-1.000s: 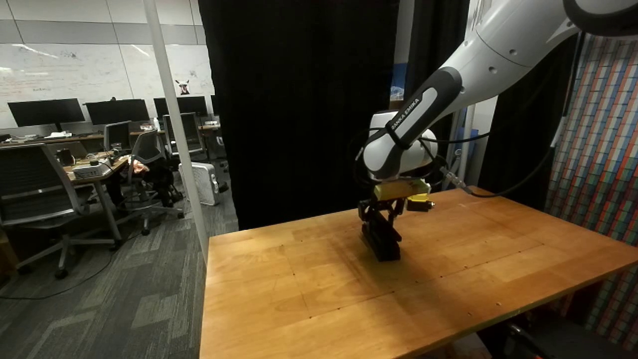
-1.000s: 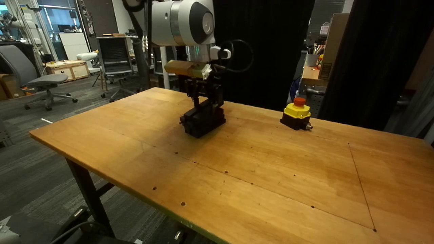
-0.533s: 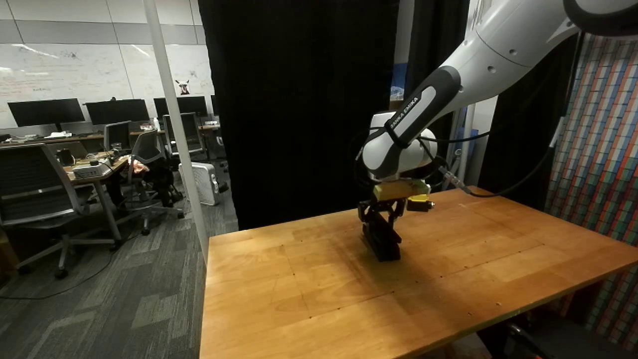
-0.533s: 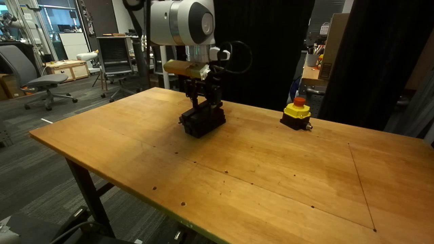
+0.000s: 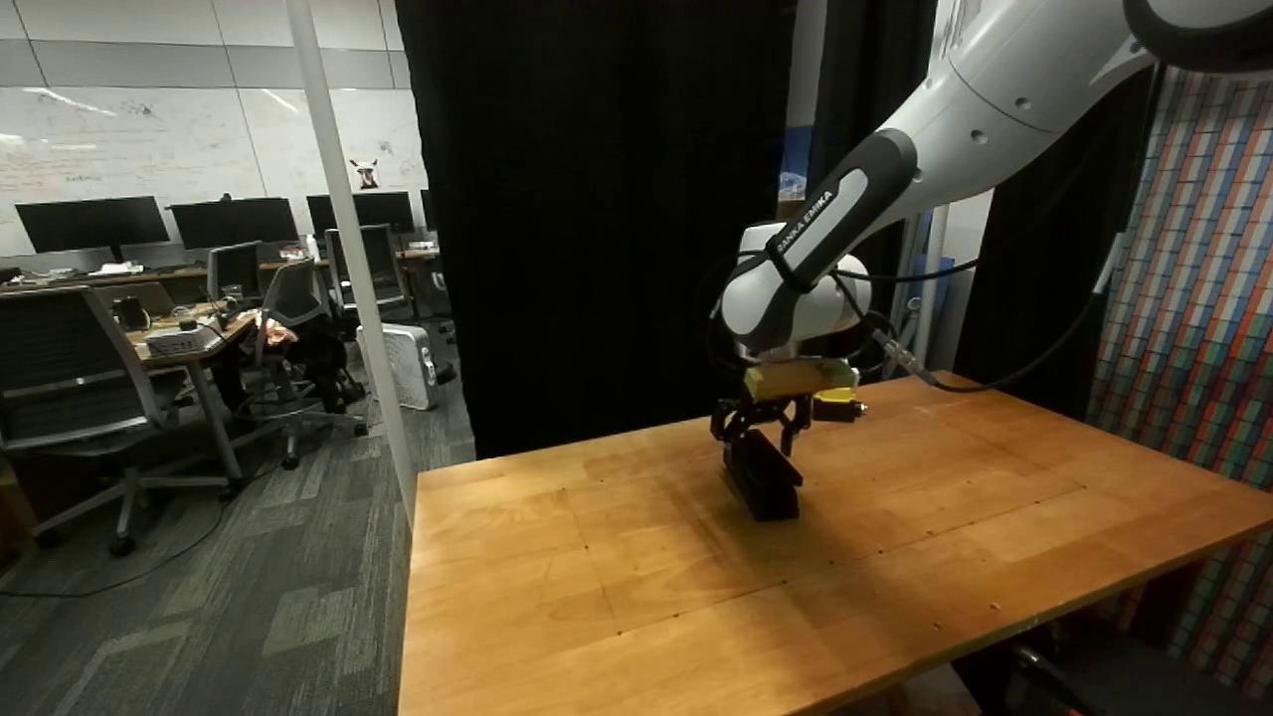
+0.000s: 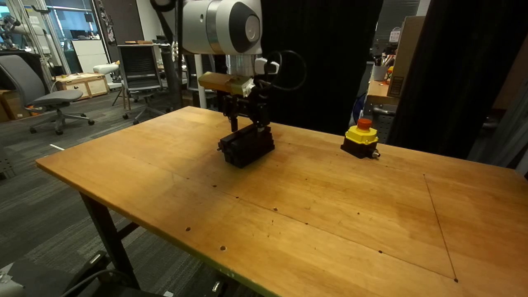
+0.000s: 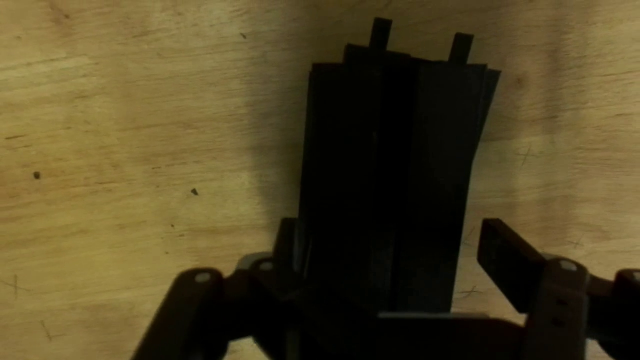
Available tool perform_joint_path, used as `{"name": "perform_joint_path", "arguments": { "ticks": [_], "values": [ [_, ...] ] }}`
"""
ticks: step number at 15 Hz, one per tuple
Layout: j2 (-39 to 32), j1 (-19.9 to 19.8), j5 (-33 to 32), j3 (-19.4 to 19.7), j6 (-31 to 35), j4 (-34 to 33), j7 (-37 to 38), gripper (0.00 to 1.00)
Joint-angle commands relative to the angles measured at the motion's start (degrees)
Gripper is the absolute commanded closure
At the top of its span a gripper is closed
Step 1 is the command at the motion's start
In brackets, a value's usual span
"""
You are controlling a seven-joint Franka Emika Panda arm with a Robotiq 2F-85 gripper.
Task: Stack up the black pads
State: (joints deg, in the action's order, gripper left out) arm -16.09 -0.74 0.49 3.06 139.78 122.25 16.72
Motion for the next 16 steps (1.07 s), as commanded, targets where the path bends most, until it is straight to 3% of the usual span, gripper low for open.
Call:
{"name": "perform_joint_path", "arguments": {
  "ticks": [1, 8, 12, 16],
  "values": [
    [-0.02, 0.0, 1.94, -0.07, -1.79, -1.57, -0.49, 0.0],
    [9.21, 1.77, -3.17, 1.76, -5.58, 4.74, 7.29, 0.0],
    [21.54, 1.13, -7.43, 1.08, -6.53, 15.27, 13.59, 0.0],
    [33.95, -1.25, -10.04, -1.0, -5.97, 26.11, 14.87, 0.0]
  ]
}}
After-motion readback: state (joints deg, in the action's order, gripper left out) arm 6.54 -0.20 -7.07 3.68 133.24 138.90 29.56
